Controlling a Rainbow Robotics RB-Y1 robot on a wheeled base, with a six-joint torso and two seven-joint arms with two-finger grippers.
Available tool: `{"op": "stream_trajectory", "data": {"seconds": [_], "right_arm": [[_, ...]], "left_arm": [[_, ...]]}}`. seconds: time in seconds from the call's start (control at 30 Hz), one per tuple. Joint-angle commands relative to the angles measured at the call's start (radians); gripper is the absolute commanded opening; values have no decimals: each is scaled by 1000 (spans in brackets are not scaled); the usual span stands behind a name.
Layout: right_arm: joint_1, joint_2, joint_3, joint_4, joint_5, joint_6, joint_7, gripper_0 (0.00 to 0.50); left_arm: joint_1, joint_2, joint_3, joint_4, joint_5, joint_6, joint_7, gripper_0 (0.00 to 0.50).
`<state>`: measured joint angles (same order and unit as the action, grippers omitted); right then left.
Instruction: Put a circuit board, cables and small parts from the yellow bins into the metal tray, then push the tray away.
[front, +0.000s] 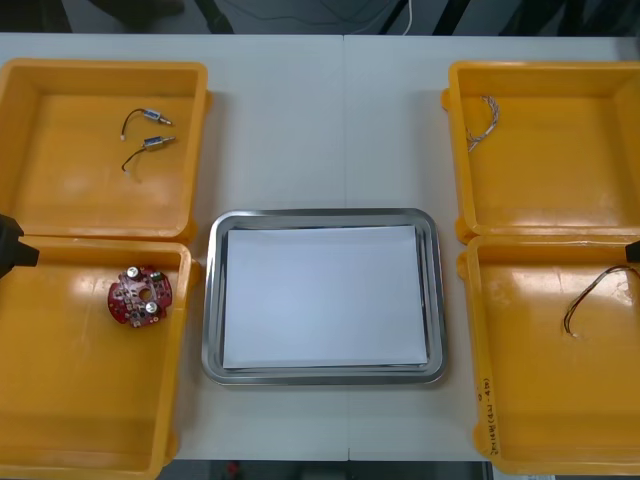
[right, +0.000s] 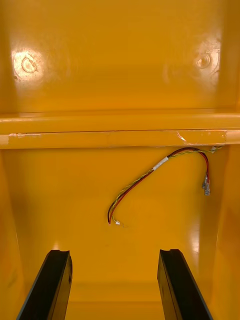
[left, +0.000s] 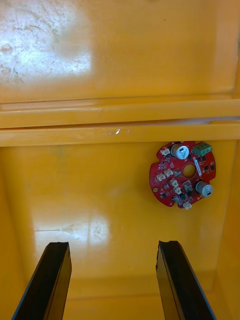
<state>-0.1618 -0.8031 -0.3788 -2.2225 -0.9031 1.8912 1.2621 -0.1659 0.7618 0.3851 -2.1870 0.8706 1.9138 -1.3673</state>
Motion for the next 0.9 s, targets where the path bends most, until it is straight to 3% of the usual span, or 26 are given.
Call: {"op": "stream_trajectory", "data": {"seconds": [0.03, 0.9], "right_arm": [[-19, 4, 11, -31, -7, -9, -41, 500], [-19, 4, 11, -31, -7, -9, -41, 500]], "left_arm": [[16, 45, 28, -27, -8, 6, 8, 500], [16, 45, 28, -27, -8, 6, 8, 500]]}}
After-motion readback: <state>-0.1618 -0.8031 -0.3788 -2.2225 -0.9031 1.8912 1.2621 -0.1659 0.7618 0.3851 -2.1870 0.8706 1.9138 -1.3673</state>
